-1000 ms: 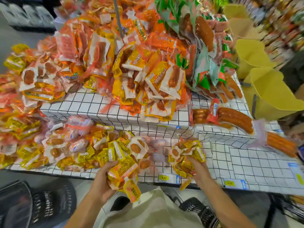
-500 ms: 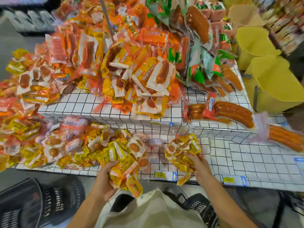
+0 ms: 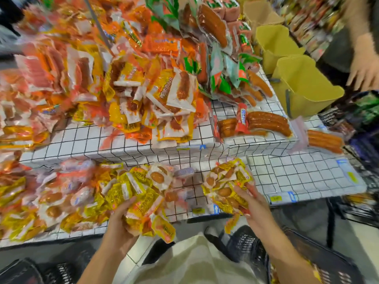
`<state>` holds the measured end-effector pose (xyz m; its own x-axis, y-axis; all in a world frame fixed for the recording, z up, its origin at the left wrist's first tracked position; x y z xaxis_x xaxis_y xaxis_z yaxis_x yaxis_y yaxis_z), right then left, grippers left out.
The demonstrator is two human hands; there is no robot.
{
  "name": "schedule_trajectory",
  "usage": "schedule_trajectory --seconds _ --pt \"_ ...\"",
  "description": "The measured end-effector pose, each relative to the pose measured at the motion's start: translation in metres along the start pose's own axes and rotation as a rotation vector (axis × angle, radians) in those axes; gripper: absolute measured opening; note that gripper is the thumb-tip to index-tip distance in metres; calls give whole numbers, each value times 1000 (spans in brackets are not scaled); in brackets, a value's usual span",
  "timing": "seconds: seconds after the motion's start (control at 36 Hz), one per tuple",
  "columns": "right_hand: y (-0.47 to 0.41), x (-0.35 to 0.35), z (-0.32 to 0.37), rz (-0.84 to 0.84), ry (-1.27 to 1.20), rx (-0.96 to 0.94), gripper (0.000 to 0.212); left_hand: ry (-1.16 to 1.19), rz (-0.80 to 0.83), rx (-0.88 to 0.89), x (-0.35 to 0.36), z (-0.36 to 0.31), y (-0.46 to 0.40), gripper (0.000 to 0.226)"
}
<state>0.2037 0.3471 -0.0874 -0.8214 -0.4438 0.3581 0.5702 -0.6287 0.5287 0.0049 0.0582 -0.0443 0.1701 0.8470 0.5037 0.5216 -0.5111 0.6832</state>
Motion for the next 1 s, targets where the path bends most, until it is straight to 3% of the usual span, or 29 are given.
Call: schedule_trajectory --seconds 0.06,0.25,0.42,0.56,0.69,0.83,1.0 --pt "13 2 -3 -52 -23 -38 49 -38 10 -12 -2 -8 1 23" --pt "60 11 -28 -105 -52 -82 44 -139 58 -90 -8 -17 3 23" --pt "105 -15 -53 -324 4 -89 74 -237 93 -172 -1 -7 9 23" --pt "145 -28 -53 -293 -107 -183 42 -284 138 -214 15 12 12 23" --pt "179 -73 -59 -387 -186 -226 38 -369 200 -241 48 45 16 25" --pt "207 -126 -64 -428 -228 -245 61 -488 256 -290 91 100 25 19" --pt "251 -201 -74 -530 -355 -244 56 -625 279 -375 136 186 32 21"
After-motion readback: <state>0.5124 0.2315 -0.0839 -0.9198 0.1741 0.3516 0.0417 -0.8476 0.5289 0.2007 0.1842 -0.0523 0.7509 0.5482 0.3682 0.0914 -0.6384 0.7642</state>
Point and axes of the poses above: each hand's wrist, its own y-axis away from the middle knuckle, its own x-axis out of the palm, z = x × y, the point moved 9 cm from there along -y, towards the middle knuckle, and after that the axes turned 6 degrees about -x, right-handed, at the moved point
